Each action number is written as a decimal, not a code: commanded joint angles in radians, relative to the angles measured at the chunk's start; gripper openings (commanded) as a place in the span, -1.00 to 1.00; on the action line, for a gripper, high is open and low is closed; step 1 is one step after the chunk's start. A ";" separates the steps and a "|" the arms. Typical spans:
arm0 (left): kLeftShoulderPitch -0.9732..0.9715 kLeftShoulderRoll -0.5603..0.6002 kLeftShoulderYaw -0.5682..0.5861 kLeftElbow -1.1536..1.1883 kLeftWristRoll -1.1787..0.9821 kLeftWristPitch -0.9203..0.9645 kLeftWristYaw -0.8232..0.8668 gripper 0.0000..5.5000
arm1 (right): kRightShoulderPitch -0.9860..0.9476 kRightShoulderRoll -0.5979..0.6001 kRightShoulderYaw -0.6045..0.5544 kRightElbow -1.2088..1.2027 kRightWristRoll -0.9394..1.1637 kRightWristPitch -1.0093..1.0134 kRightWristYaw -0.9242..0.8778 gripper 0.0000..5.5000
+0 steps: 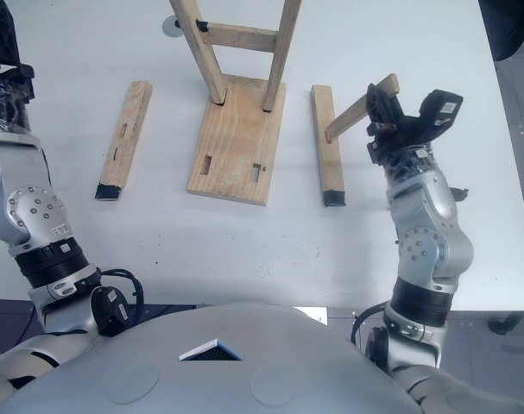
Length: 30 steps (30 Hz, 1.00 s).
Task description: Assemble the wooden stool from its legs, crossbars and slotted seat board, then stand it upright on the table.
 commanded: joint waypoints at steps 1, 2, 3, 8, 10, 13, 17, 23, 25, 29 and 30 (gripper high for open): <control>0.007 -0.004 -0.008 0.011 0.008 0.003 0.010 -0.03 | -0.011 0.005 0.004 0.022 -0.037 -0.008 -0.023 -0.86; 0.009 -0.005 -0.010 0.010 0.010 0.004 0.011 -0.03 | -0.011 0.007 0.009 0.029 -0.048 -0.008 -0.030 -0.86; 0.012 -0.006 -0.016 0.011 0.014 0.006 0.012 -0.03 | -0.012 0.013 0.016 0.036 -0.063 -0.013 -0.038 -0.86; 0.016 -0.003 -0.026 0.015 0.018 0.010 0.015 -0.03 | 0.003 0.021 0.041 0.040 -0.108 -0.030 -0.045 -0.86; 0.017 0.000 -0.025 0.020 0.018 0.011 0.015 -0.03 | 0.008 0.009 0.061 0.047 -0.139 -0.042 -0.040 -0.86; 0.017 0.002 -0.026 0.021 0.018 0.015 0.017 -0.03 | 0.030 -0.034 0.126 0.051 -0.242 -0.088 -0.016 -0.86; 0.017 0.002 -0.028 0.022 0.018 0.021 0.020 -0.03 | 0.054 -0.052 0.163 0.077 -0.320 -0.118 0.003 -0.86; 0.020 0.002 -0.026 0.024 0.010 0.035 0.022 -0.03 | 0.065 -0.057 0.168 0.123 -0.329 -0.091 0.014 -0.86; 0.019 0.002 -0.027 0.024 0.008 0.041 0.022 -0.03 | 0.060 -0.070 0.176 0.136 -0.345 -0.065 0.014 -0.86; 0.018 0.001 -0.029 0.025 0.009 0.046 0.021 -0.03 | 0.055 -0.103 0.197 0.156 -0.397 -0.006 0.001 -0.86; 0.019 0.002 -0.028 0.026 0.010 0.047 0.021 -0.03 | 0.061 -0.109 0.202 0.159 -0.406 0.006 -0.005 -0.86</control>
